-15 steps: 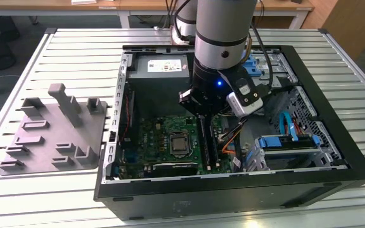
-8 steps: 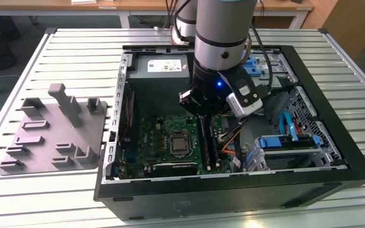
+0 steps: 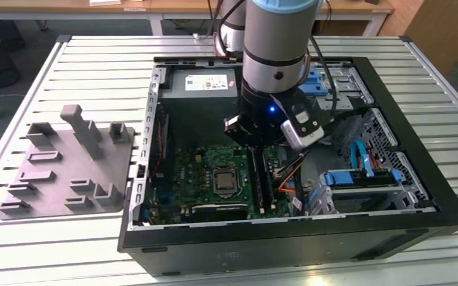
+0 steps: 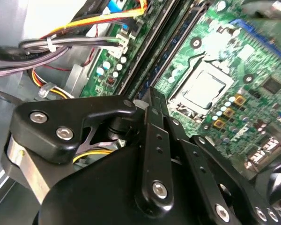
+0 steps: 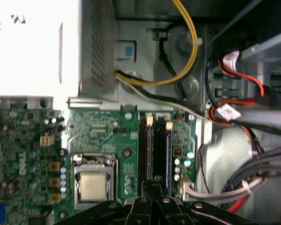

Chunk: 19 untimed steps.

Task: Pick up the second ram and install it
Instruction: 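Press down the second ram until it locks into place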

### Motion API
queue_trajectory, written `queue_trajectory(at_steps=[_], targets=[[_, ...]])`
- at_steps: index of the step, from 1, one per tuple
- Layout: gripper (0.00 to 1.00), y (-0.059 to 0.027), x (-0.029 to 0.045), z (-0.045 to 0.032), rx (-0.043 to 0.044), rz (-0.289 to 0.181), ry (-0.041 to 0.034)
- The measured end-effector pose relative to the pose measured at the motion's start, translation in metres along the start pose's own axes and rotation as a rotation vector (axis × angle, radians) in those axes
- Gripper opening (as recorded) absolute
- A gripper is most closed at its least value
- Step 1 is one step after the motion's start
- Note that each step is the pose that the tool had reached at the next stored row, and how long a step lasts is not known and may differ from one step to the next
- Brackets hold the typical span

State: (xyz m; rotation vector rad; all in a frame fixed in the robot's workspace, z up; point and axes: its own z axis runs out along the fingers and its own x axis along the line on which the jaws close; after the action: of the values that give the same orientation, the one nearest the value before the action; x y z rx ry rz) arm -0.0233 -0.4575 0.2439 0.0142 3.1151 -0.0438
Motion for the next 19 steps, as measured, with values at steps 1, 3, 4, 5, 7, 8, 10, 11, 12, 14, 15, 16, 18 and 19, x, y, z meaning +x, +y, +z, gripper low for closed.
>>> queue_trajectory(at_steps=[1, 3, 4, 5, 7, 8, 10, 11, 12, 14, 15, 16, 18, 19], targets=[[0.1, 0.0032, 0.0, 0.0017, 0.0, 0.0, 0.0], [0.1, 0.0093, 0.0002, 0.0051, 0.0, 0.0, 0.0], [0.1, 0.0122, 0.0003, 0.007, 0.0, -0.001, 0.0], [0.1, 0.0146, 0.0004, 0.0087, -0.0002, -0.001, -0.0001], [0.1, 0.0191, 0.0005, 0.0121, 0.0, -0.002, 0.0], [0.1, 0.0213, 0.0005, 0.0139, 0.0, -0.003, 0.0], [0.1, 0.0244, 0.0007, 0.0176, -0.0005, -0.003, -0.0002], [0.1, 0.0252, 0.0007, 0.0194, -0.0003, -0.003, -0.0001], [0.1, 0.0255, 0.0007, 0.0212, -0.0001, -0.003, -0.0001], [0.1, 0.0255, 0.0008, 0.0233, 0.0006, -0.003, 0.0001], [0.1, 0.0256, 0.0007, 0.0238, 0.0007, -0.003, 0.0002], [0.1, 0.0256, 0.0006, 0.0243, 0.0008, -0.003, 0.0001], [0.1, 0.0257, 0.0002, 0.025, 0.0006, -0.004, 0.0], [0.1, 0.0256, 0.0, 0.0251, 0.0009, -0.004, 0.0001]])
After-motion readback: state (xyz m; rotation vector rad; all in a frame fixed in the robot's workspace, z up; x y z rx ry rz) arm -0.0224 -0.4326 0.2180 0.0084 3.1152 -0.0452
